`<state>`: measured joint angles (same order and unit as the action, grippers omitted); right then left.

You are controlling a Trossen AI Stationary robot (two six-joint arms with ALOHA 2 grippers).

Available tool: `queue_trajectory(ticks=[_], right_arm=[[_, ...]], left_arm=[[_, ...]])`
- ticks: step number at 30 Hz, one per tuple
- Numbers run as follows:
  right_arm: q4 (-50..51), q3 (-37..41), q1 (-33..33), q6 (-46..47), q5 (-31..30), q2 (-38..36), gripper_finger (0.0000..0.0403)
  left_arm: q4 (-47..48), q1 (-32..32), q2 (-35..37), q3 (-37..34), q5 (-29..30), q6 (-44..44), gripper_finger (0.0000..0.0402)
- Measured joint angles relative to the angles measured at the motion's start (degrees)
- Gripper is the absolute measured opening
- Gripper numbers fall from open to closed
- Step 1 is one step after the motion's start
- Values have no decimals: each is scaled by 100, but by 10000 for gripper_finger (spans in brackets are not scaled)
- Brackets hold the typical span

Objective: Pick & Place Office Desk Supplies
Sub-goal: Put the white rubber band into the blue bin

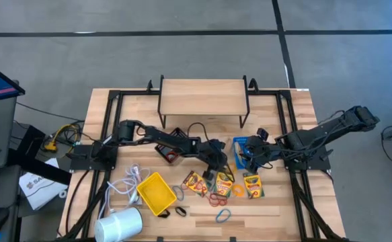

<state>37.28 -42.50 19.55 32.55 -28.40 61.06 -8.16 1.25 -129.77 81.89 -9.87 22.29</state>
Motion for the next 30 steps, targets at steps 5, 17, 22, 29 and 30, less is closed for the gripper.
queue_trajectory(ticks=[5,17,22,29,30], right_arm=[[2,0,-2,1,-14,-2,207],[211,0,21,-318,-556,0,207],[-219,0,170,-908,-520,-2,214],[-1587,0,397,-1939,-485,-2,232],[-1736,0,413,-2058,-486,-2,234]], left_arm=[[541,22,729,-4,435,381,5],[518,-75,2365,-2,-193,448,3],[387,-191,2771,0,-517,445,5],[60,-246,2853,-1,-852,429,5],[14,-243,2854,-1,-911,429,5]])
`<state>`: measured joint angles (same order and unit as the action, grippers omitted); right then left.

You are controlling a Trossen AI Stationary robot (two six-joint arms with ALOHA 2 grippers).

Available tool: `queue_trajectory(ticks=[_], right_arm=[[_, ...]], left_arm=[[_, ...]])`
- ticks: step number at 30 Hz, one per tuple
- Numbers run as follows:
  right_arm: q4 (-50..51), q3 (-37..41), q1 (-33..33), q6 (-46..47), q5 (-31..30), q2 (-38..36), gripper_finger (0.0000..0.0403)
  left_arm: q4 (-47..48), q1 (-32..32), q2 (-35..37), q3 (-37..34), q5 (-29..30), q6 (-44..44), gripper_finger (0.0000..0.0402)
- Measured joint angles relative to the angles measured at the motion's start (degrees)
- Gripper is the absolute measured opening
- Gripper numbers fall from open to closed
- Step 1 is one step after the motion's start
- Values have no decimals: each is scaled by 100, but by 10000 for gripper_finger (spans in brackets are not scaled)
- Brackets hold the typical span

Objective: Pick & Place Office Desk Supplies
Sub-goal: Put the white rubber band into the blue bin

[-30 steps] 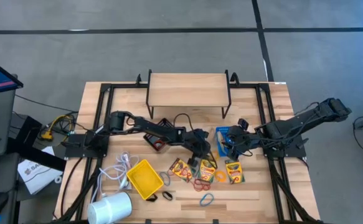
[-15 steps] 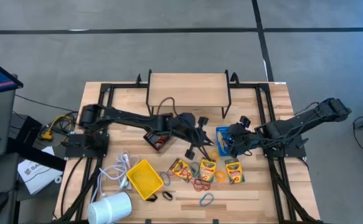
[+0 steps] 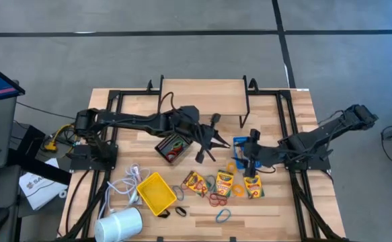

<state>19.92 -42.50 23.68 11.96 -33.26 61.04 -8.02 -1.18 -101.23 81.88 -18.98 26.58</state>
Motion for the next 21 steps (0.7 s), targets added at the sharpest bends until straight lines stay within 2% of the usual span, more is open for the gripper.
queue_trajectory(ticks=[5,9,19,21], right_arm=[[-402,0,-2,-360,-4,0,235],[-741,0,-9,-576,5,0,235],[-1624,0,-8,-961,593,0,235],[-1727,-2,-26,-960,603,0,235]], left_arm=[[11,17,-2,-1,-159,-2,5],[-13,14,-2,-1,-758,-1,5],[-574,52,-129,-5,-805,10,5],[-1056,82,-302,12,-855,6,5]])
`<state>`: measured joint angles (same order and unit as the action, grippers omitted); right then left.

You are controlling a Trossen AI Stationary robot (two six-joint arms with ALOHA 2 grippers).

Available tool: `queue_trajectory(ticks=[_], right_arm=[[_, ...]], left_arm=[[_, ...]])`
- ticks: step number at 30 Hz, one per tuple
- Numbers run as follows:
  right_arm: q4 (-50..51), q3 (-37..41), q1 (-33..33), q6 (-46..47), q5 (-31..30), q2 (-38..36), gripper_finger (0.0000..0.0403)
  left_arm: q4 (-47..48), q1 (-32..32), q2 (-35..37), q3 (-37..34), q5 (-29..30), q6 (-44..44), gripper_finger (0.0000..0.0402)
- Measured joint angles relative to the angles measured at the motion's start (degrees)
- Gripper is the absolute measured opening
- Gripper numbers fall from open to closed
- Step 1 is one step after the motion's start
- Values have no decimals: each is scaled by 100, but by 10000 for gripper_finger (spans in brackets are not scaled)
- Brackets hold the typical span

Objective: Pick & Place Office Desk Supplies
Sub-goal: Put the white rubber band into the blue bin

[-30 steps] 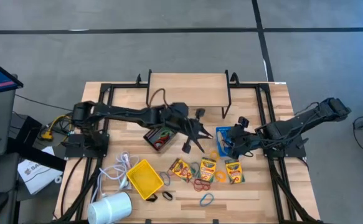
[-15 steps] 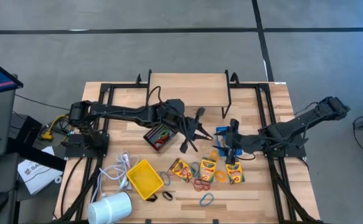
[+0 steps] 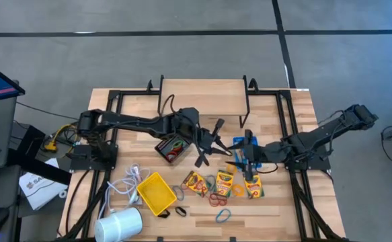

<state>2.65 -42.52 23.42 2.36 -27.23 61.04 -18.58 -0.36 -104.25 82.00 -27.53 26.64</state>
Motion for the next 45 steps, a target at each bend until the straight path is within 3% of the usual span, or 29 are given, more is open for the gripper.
queue_trajectory(ticks=[7,10,13,16,19,25,31,36,40,45], right_arm=[[-140,-2,-159,60,14,2,224],[144,-2,-269,304,19,2,159],[386,0,-367,346,-3,4,40],[333,0,-307,225,-387,4,9],[349,0,-242,84,-595,2,3],[456,0,-164,186,-929,2,1],[1659,0,-189,1147,-1465,2,1],[2549,0,-184,2093,-1588,2,1],[3006,2,-173,2626,-1390,10,0],[2927,202,-265,2810,-925,15,0]], left_arm=[[-794,35,-492,-17,-89,-8,5],[-866,32,-498,-17,-91,-19,6],[-922,24,-462,-17,-21,-34,6],[-742,3,-359,-11,143,-96,17],[-21,-45,-170,-11,162,32,54],[1242,-31,30,-11,634,158,166],[1793,23,88,-11,1156,129,250],[2645,107,88,-11,1764,114,265],[3531,157,88,-84,1798,-198,252],[3612,334,82,-685,1801,-587,228]])
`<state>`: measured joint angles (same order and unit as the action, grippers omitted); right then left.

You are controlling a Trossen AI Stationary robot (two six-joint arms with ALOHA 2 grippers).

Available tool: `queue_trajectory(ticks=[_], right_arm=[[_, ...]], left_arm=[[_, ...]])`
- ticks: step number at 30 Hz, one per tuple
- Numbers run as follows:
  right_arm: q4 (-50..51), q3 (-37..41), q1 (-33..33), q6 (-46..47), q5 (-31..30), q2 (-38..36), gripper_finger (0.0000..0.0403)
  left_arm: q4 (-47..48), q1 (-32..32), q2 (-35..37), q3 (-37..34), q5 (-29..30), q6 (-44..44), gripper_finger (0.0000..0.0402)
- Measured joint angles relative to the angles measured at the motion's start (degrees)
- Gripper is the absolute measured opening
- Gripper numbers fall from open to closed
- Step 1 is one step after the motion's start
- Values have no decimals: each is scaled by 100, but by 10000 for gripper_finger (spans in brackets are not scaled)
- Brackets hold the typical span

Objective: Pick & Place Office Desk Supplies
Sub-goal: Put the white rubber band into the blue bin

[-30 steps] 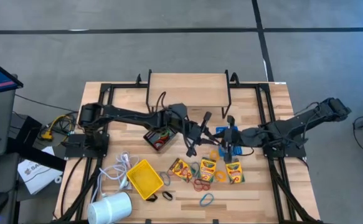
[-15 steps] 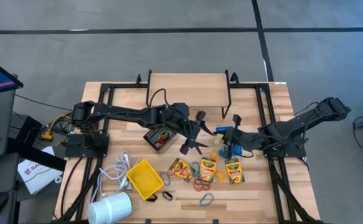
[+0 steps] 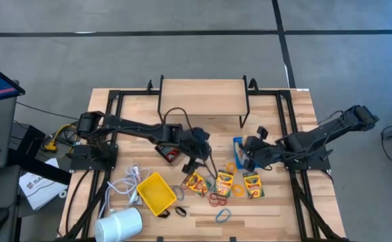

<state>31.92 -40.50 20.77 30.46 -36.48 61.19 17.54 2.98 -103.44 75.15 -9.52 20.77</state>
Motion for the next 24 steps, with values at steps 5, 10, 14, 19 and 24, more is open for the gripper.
queue_trajectory(ticks=[5,10,14,19,24], right_arm=[[81,236,-186,343,258,2,0],[-154,653,-403,494,400,2,5],[-507,1009,-548,472,692,2,45],[-622,1022,-643,339,663,-3,127],[-696,1020,-672,203,671,-9,209]], left_arm=[[-200,274,0,-628,148,-119,207],[-446,539,0,-898,364,-452,189],[-734,704,0,-1023,402,-474,177],[-740,796,0,-1024,400,-531,166],[-486,858,105,-1029,404,-771,158]])
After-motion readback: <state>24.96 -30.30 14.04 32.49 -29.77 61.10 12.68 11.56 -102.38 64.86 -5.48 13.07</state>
